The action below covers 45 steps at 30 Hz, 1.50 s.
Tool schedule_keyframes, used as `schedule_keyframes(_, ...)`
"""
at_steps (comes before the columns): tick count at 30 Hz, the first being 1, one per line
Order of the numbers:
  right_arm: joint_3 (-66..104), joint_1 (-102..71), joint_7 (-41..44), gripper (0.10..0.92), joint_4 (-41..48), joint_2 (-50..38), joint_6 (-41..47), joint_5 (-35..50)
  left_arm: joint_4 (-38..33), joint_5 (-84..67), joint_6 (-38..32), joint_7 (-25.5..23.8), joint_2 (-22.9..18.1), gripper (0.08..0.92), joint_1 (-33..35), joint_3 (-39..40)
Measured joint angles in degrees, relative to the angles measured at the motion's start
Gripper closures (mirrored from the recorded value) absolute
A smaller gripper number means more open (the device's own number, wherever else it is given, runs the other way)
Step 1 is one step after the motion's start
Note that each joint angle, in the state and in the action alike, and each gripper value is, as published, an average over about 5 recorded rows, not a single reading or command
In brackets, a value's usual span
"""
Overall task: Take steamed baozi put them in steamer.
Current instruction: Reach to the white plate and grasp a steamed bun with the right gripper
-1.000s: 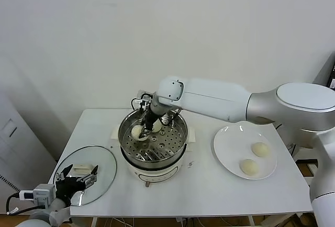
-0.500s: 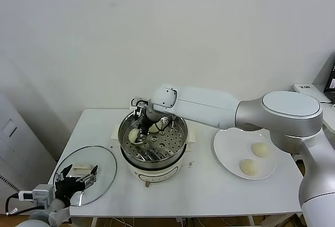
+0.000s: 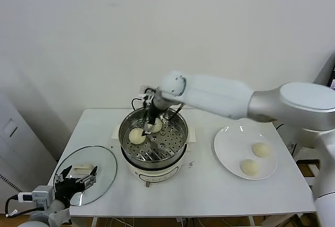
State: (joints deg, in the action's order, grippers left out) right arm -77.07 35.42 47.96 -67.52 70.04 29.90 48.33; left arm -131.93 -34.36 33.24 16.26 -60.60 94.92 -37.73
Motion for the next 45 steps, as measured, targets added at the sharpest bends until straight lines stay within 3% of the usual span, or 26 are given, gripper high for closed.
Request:
schedule_keyframes(18,2.4,0.8,21.0,0.203,0.3,-24.3,-17.0,-19.6,0.0,0.1,-0.1,-0.1,0.5,0.177,-0.1,0.0)
schedule_keyframes(30,11.3,-9.3,27.3,0.203,5.8,-27.7,-27.9,-32.8,0.0,0.1,-0.1,-0.1,0.3,0.177,0.0,-0.1)
schedule_keyframes(45,22.5,-23.2,29.4,0.203,11.1,-28.3,-37.2,-44.3,0.0,0.1,0.0,0.0,0.5,0.177,0.2,-0.4)
